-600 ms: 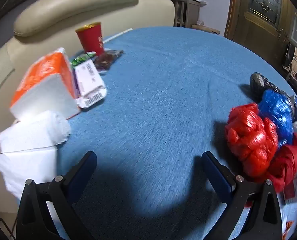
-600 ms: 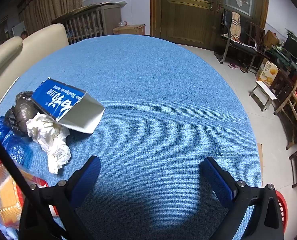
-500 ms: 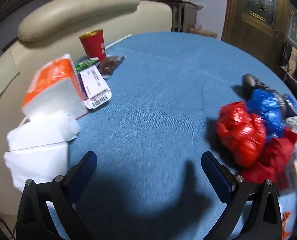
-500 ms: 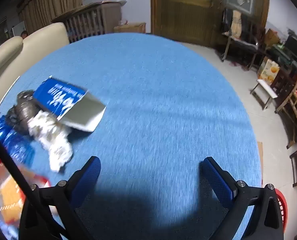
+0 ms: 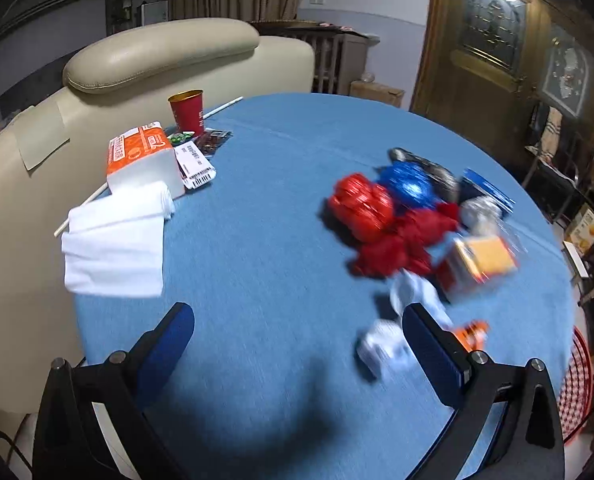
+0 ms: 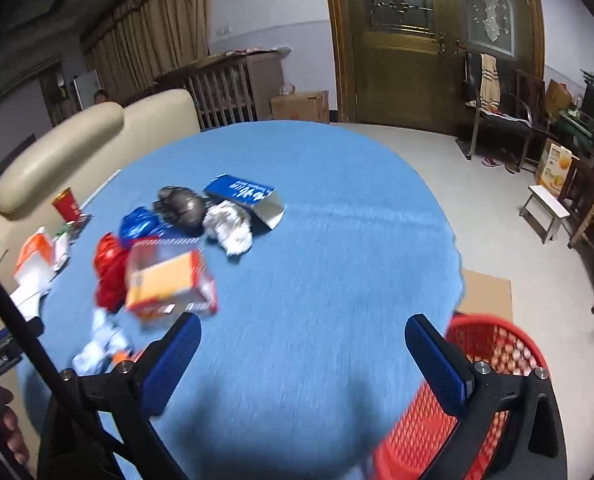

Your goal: Collect trash

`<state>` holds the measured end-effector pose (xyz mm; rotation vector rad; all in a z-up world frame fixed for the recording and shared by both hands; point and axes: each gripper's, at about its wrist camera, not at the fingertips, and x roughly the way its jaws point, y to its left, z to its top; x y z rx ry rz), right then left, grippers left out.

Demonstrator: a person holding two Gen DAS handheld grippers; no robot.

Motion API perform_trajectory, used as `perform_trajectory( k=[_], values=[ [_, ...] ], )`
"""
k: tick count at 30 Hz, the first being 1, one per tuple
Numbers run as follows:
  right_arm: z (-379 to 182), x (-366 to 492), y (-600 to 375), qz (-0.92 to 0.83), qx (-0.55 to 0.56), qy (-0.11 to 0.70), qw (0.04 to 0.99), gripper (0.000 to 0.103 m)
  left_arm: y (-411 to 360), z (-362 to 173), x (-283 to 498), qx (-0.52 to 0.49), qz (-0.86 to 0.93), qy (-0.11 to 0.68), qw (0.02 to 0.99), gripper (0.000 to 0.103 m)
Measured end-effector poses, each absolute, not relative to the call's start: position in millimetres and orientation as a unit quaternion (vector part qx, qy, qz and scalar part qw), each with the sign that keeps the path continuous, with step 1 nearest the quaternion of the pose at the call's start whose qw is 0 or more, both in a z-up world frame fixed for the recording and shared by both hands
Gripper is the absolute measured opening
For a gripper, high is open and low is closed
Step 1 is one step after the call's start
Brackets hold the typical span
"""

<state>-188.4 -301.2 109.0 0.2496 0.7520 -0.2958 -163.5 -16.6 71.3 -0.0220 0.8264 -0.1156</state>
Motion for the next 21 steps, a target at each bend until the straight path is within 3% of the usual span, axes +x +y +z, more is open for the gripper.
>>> perform_trajectory(
  k=[8,21],
  values=[
    [110.0,-236.9,-282.4,-0.120,0.140,0.355,0.916,0.103,-28.6,68.8,-203.6,0.012,-0.078,0.400,0.913,0.103],
    [105.4,-240.8,-276.2,-0.111,0.159,0.351,0.916,0.103,-39.5,62.3,-207.9,0.022,-0.089,0.410,0.908,0.103]
  ],
)
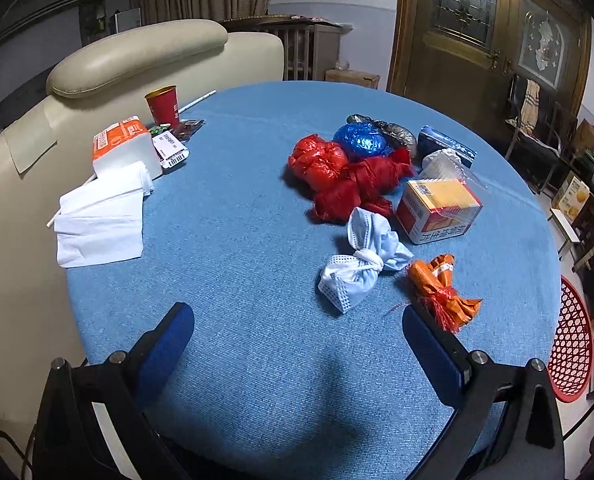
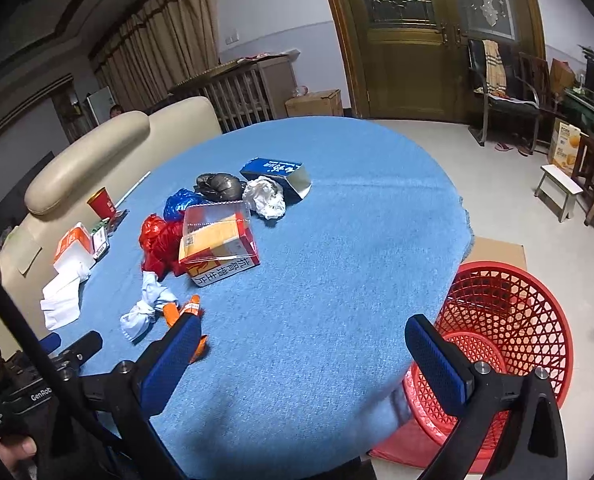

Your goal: Collect trash

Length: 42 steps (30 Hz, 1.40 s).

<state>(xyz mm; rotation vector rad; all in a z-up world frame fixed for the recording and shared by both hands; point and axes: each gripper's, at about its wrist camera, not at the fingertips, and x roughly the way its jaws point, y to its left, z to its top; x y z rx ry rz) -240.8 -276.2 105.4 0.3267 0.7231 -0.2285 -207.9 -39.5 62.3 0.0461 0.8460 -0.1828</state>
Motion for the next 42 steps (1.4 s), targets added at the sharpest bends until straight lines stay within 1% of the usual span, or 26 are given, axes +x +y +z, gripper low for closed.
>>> perform_trajectory(
  k=[42],
  values=[
    [118.3,-235.3,-266.9,-0.082,0.179,0.344,0.918,0.103,-44.8,58.3,-208.8,0.018,-0.100,0.411,0.906,0.103]
  ],
)
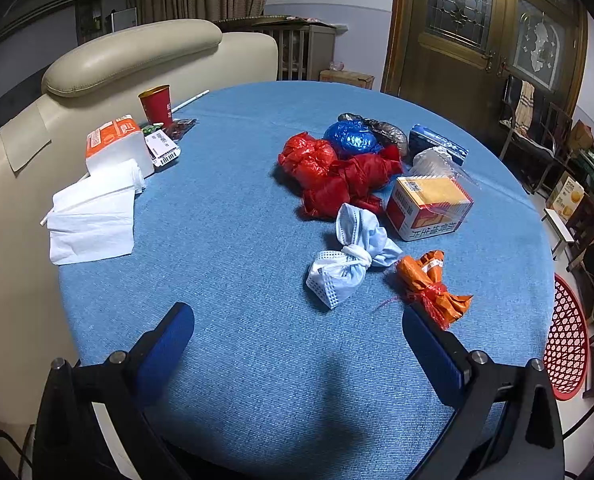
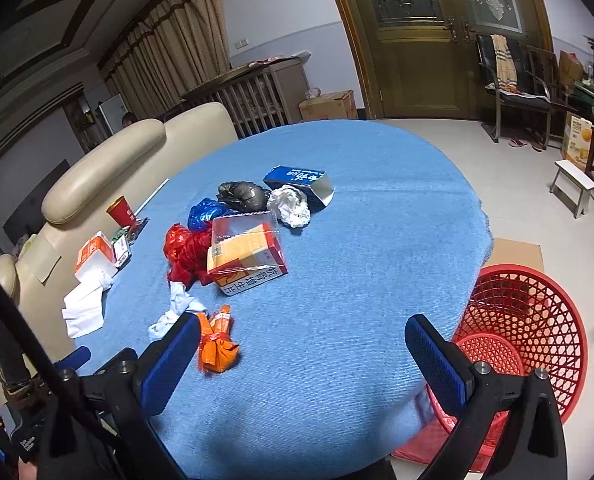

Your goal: Collect trash

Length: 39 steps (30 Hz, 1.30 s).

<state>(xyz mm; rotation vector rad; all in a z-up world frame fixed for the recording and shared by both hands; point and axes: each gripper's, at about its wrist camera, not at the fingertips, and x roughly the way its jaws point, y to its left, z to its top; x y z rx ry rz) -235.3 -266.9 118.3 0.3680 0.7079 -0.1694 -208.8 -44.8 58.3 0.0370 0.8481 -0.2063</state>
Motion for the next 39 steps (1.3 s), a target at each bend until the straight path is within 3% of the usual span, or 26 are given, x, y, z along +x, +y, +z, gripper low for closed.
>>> perform_trajectory(
  k=[23,39],
  values=[
    [119.4,-197.7,-249.7,-0.070,0.141,0.358,0.920,0.103,-34.7,49.9,-202.9,0.003,-0.100,0.419,0.902,0.103],
    [95.2,-85.1,-244.3,-0.035,0.134,0.398,0.907,0.103,-32.7,40.2,-188.4,0.002,-0.105,0.432,0.896,0.103]
  ],
)
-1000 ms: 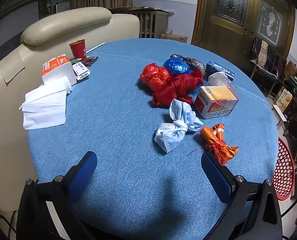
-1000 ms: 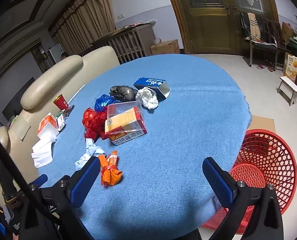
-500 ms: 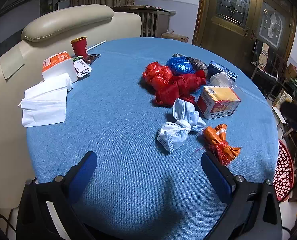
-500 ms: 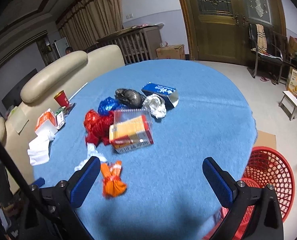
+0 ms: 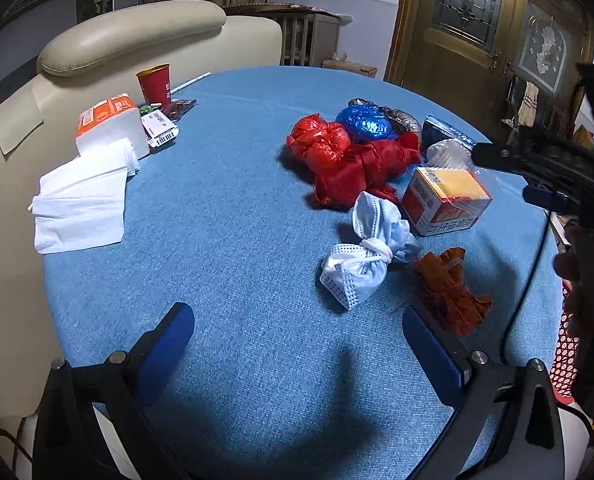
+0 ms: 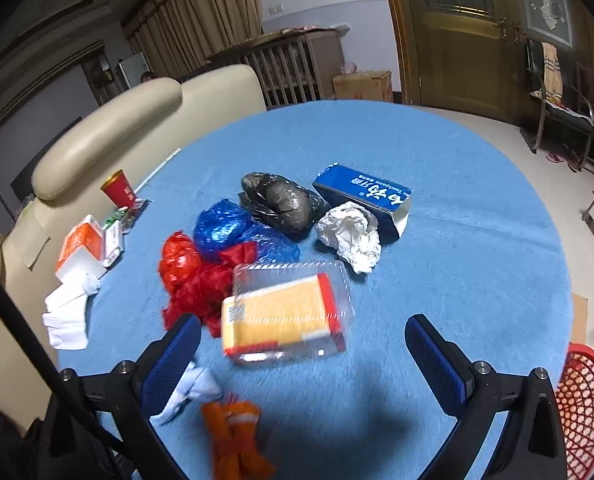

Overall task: Collect trash
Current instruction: 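Grasp the white-blue face mask with the left tool while the right tool grasps the clear plastic container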

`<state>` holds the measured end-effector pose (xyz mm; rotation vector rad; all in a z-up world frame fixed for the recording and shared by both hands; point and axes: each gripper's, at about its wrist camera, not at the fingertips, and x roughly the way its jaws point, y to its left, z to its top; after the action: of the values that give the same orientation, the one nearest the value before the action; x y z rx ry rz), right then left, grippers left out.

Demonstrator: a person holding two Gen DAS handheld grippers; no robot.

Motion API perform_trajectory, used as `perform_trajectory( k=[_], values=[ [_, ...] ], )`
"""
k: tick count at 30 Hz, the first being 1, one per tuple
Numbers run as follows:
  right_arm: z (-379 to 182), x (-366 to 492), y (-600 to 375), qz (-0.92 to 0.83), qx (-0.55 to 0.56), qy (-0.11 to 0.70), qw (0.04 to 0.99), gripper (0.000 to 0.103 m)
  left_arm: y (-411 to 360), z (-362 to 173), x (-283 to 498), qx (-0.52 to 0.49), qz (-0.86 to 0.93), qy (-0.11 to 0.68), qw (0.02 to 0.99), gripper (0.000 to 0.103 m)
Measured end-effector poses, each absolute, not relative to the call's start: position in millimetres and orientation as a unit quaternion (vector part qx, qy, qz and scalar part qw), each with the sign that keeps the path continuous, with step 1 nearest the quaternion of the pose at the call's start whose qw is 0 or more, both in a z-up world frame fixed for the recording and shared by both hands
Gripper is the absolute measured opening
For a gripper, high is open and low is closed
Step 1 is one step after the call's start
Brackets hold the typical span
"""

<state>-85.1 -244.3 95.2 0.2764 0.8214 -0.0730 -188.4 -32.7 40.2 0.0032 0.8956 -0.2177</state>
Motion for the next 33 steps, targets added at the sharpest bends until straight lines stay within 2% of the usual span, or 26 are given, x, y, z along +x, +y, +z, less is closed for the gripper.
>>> perform_trajectory(
  k=[7,8,9,10,27,29,31,32,33],
  values=[
    [72.3,-58.1,-247.1,-0.020,0.134,0.424,0.895,0.103,-36.2,36.0,-182.0,0.004,-0.107,0.439,0.892,0.103],
    [71.7,-58.0,-246.6,-0.011,0.136,0.423,0.896,0.099,-36.7,35.8,-181.5,0.006,-0.107,0.439,0.892,0.103],
    [73.7,-60.6,-246.2,-0.010,0.134,0.415,0.900,0.082,-37.2,35.7,-181.2,0.006,-0.107,0.439,0.892,0.103],
    [76.4,-63.4,-246.1,-0.013,0.129,0.409,0.903,0.075,-38.3,35.4,-180.5,0.007,-0.107,0.439,0.892,0.103],
    [144.2,-151.5,-286.1,-0.018,0.176,0.305,0.936,0.075,-78.1,30.3,-134.1,0.029,-0.124,0.454,0.882,0.103],
    [143.7,-160.2,-290.4,-0.021,0.182,0.304,0.935,0.075,-78.7,24.4,-128.1,0.027,-0.124,0.464,0.877,0.097],
    [141.2,-167.8,-294.8,-0.024,0.186,0.306,0.934,0.075,-80.5,19.1,-124.8,0.025,-0.131,0.477,0.869,0.069],
    [139.6,-170.1,-296.3,-0.025,0.188,0.307,0.933,0.075,-81.2,16.5,-123.4,0.022,-0.142,0.483,0.864,0.064],
    [137.7,-172.7,-297.6,-0.026,0.190,0.309,0.932,0.075,-82.5,17.9,-124.6,0.029,-0.140,0.477,0.867,0.052]
  ],
)
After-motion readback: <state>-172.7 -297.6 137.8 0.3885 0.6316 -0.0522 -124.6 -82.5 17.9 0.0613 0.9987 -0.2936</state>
